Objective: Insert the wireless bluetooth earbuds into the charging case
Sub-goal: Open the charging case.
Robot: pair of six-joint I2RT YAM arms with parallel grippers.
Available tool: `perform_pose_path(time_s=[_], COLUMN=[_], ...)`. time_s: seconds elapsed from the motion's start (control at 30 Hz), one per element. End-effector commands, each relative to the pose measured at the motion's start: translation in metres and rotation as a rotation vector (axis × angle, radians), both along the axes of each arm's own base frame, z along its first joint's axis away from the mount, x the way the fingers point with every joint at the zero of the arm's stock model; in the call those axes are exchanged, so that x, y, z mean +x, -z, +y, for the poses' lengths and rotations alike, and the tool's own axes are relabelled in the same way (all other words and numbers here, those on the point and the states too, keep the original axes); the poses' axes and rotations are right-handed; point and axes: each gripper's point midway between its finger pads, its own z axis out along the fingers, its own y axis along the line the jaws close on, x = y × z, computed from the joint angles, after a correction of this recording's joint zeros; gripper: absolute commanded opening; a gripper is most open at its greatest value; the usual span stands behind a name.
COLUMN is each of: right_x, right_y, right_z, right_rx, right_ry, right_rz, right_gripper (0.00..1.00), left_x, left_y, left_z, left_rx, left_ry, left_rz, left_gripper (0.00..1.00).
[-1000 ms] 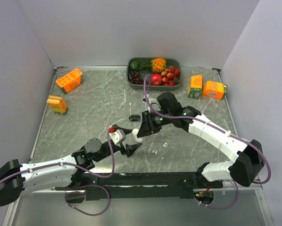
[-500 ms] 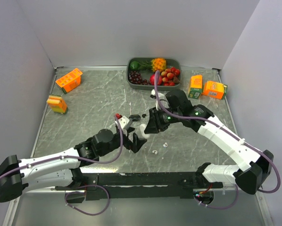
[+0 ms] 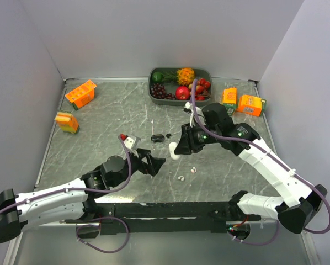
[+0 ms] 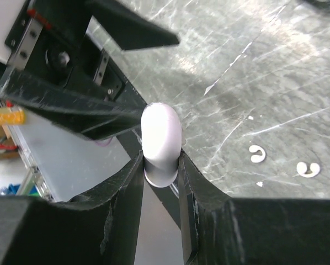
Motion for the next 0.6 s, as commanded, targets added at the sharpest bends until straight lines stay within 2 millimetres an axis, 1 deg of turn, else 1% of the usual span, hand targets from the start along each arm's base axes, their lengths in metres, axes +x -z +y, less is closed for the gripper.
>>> perform_pose_path(time_s=[0.0,0.03,0.07,0.1,0.13,0.2,0.23,0.27,0.3,0.33,0.37,0.4,0.43,0.47,0.5,0.53,0.57], right_x=[0.006,0.005,0.002,0.002,-0.001,-0.004,-0.005,-0.008,-0.012,-0.012,-0.014,-0.014,-0.015,-0.015,-0.016,-0.017,-0.017], right_y=[-0.02,-0.019,-0.019,-0.014,-0.01,-0.009,-0.009,-0.011,-0.012,-0.013,-0.011,-0.01,-0.008,-0.005,-0.004,0.0,0.001], right_z=[-0.006,-0.005,-0.005,-0.004,-0.006,-0.003,-0.003,-0.003,-0.002,-0.002,-0.003,-0.003,-0.004,-0.004,-0.004,-0.003,-0.002], right_rx=[0.052,0.052,0.054,0.041,0.022,0.011,0.012,0.013,0.023,0.023,0.014,0.015,0.008,0.003,0.001,-0.002,-0.004], right_ry=[0.032,0.019,0.0,-0.021,-0.034,-0.085,-0.097,-0.124,-0.147,-0.152,-0.162,-0.168,-0.17,-0.169,-0.173,-0.183,-0.187], right_rz=[-0.057,-0.062,-0.058,-0.054,-0.031,-0.015,-0.008,-0.016,-0.011,-0.011,-0.007,-0.006,-0.001,0.008,0.017,0.032,0.04], right_gripper=[0.0,0.0,0.0,0.0,0.0,0.0,0.0,0.0,0.0,0.0,0.0,0.0,0.0,0.0,0.0,0.0,0.0], left_x=[-0.014,-0.013,-0.014,-0.016,-0.022,-0.028,-0.033,-0.029,-0.029,-0.029,-0.028,-0.028,-0.026,-0.027,-0.029,-0.03,-0.03], left_y=[-0.033,-0.027,-0.023,-0.019,-0.021,-0.024,-0.023,-0.022,-0.023,-0.018,-0.019,-0.025,-0.022,-0.033,-0.038,-0.037,-0.036], left_z=[-0.018,-0.023,-0.025,-0.029,-0.034,-0.038,-0.04,-0.037,-0.037,-0.035,-0.034,-0.032,-0.028,-0.029,-0.026,-0.025,-0.027], left_rx=[-0.053,-0.009,0.027,0.055,0.079,0.101,0.151,0.182,0.205,0.261,0.274,0.264,0.302,0.267,0.256,0.279,0.293], left_ry=[0.135,0.144,0.167,0.195,0.255,0.31,0.347,0.314,0.309,0.316,0.31,0.299,0.297,0.295,0.298,0.308,0.32], left_rz=[-0.087,-0.062,-0.059,-0.073,-0.118,-0.172,-0.244,-0.278,-0.312,-0.372,-0.402,-0.425,-0.482,-0.531,-0.571,-0.621,-0.629], left_gripper=[0.96,0.96,0.96,0.96,0.96,0.96,0.98,0.99,0.97,0.94,0.93,0.92,0.91,0.91,0.91,0.91,0.91])
